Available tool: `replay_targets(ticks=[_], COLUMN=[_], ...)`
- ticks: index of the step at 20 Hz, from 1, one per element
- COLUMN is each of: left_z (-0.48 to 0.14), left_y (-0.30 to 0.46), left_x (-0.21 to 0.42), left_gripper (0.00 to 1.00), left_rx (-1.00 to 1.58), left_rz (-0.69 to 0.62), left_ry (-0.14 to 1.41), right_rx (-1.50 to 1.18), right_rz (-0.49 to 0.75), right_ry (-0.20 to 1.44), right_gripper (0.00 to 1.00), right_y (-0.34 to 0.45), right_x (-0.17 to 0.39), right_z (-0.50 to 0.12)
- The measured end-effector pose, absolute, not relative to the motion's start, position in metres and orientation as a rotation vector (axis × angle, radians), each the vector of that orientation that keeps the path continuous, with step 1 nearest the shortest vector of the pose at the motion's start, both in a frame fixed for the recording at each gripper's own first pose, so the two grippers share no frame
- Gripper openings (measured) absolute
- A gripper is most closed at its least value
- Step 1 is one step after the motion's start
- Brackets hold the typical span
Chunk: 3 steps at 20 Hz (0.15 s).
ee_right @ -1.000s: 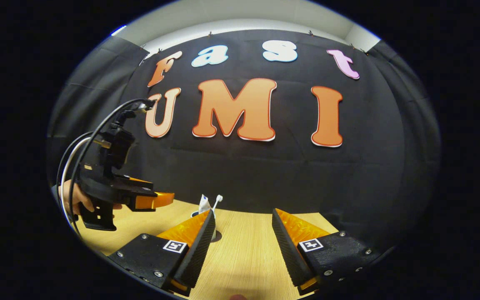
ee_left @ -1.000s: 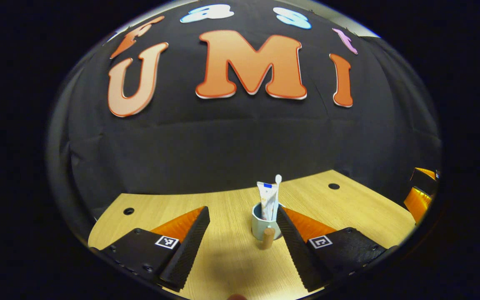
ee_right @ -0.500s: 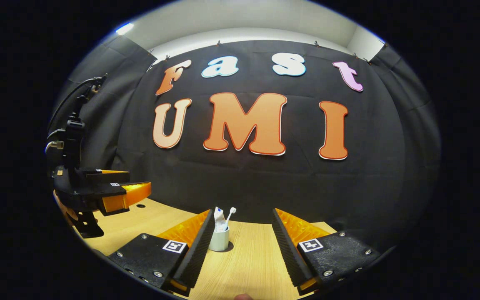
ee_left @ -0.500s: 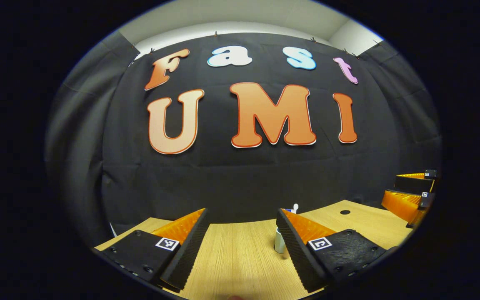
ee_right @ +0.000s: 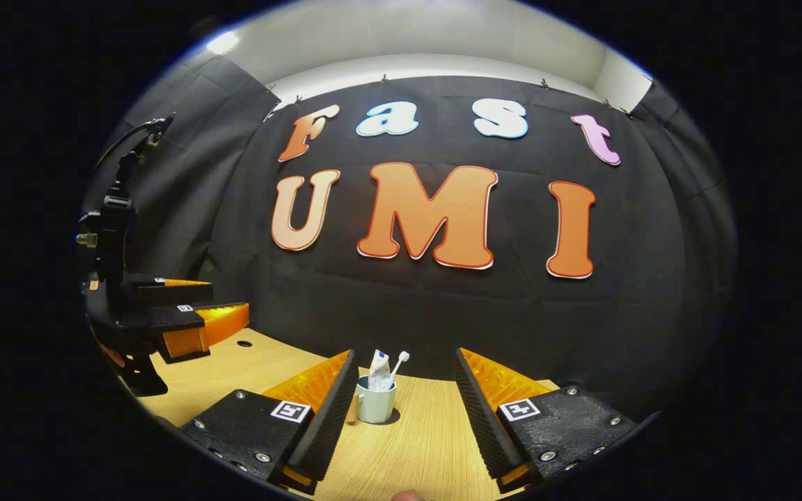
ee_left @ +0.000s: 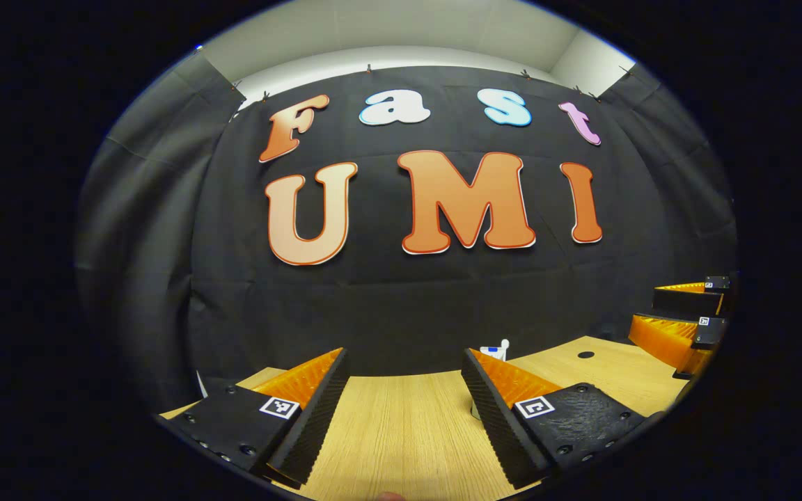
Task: Put the toothbrush and toothpaste on the desktop into the cup, then pick up the cup and place it on the coaster on the desktop.
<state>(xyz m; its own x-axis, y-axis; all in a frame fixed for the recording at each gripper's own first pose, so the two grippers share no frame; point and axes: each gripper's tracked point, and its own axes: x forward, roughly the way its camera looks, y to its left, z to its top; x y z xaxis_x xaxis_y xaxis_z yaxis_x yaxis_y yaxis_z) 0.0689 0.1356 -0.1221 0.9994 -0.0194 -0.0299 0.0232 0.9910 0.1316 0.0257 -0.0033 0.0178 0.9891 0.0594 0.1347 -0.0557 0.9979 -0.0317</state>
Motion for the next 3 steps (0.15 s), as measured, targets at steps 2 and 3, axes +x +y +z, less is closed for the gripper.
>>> replay_targets(ticks=[2,3], left_z=[-0.1246,-0.1256], left_y=[0.1406,0.1424], left_x=[0.0678,0.067], left_gripper=[1.0,0.96], left_rx=[0.131,0.131], left_rz=[-0.004,0.0], left_ry=[0.02,0.017], right_rx=[-0.013,-0.011], right_rz=[0.069,0.07], right_ry=[-0.132,-0.135], right_gripper=[0.84,0.84], right_y=[-0.0013,-0.0018], right_x=[0.027,0.028], right_z=[0.0144,0.0135])
